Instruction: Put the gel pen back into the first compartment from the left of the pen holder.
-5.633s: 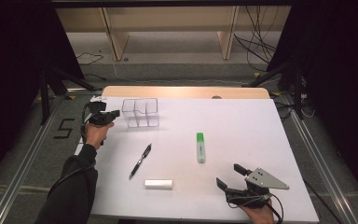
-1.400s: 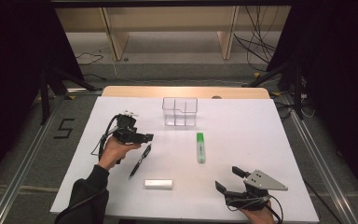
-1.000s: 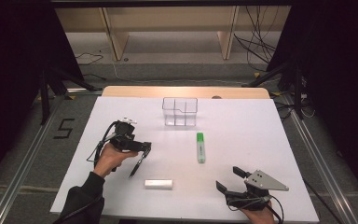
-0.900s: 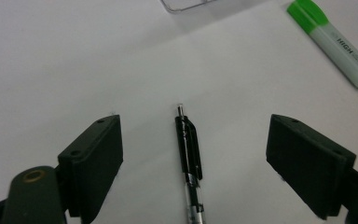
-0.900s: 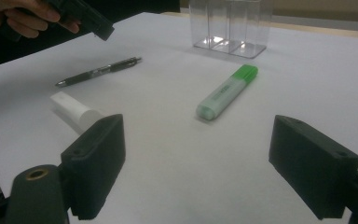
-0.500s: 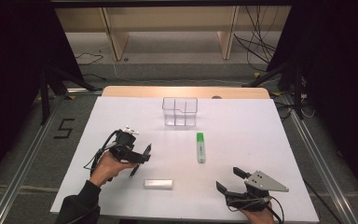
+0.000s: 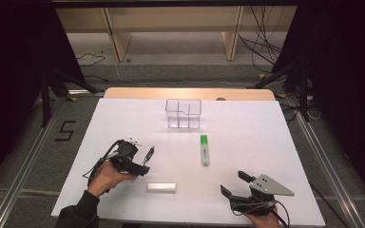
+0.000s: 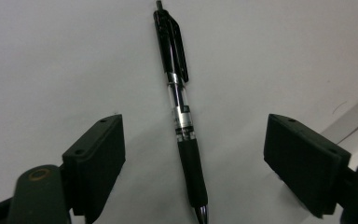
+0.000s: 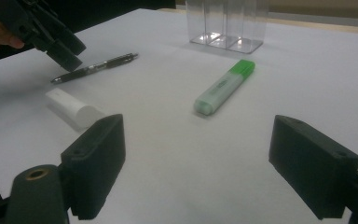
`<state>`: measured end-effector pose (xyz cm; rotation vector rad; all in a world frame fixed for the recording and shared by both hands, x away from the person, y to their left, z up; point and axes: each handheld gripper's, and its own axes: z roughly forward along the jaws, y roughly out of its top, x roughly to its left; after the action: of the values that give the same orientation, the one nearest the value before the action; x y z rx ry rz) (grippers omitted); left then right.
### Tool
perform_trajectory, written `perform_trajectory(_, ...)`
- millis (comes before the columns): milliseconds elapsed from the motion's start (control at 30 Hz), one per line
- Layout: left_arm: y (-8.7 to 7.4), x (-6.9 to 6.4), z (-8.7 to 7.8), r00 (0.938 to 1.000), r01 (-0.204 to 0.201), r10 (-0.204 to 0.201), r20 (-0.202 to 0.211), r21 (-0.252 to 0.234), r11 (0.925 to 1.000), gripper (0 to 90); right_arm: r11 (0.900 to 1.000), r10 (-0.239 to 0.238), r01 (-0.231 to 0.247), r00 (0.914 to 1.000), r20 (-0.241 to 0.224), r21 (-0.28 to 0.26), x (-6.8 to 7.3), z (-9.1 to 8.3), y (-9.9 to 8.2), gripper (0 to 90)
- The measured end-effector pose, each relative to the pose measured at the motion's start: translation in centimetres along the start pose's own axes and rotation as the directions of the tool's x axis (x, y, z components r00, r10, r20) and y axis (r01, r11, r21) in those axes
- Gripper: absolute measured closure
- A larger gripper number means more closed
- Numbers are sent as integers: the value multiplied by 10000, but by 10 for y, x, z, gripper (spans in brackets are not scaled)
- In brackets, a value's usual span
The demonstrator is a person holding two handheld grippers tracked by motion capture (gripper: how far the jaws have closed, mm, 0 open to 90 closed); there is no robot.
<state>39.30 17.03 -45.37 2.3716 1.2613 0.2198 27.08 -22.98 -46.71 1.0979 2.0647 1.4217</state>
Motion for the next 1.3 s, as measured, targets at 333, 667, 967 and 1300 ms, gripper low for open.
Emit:
perform_trajectory(333, -3, -6, 1, 9997, -261, 263, -29, 454, 9986, 338, 10000, -88, 88, 9999, 68, -16, 1, -3, 0, 194)
perform_trajectory(667, -8, -9, 3, 9987, -484, 470, 187, 809, 9955, 507, 9997, -235, 235, 9997, 75, 34, 5, 0, 1, 194)
perform_trajectory(967, -8, -8, 10, 9985, -462, 486, -254, 880, 9950, 625, 9994, -316, 316, 9995, 24, 109, 5, 0, 0, 195)
perform_trajectory(1300, -10, -5, 10, 9989, -358, 383, -272, 852, 9957, 742, 9989, -426, 426, 9991, 20, 184, 7, 3, 0, 201)
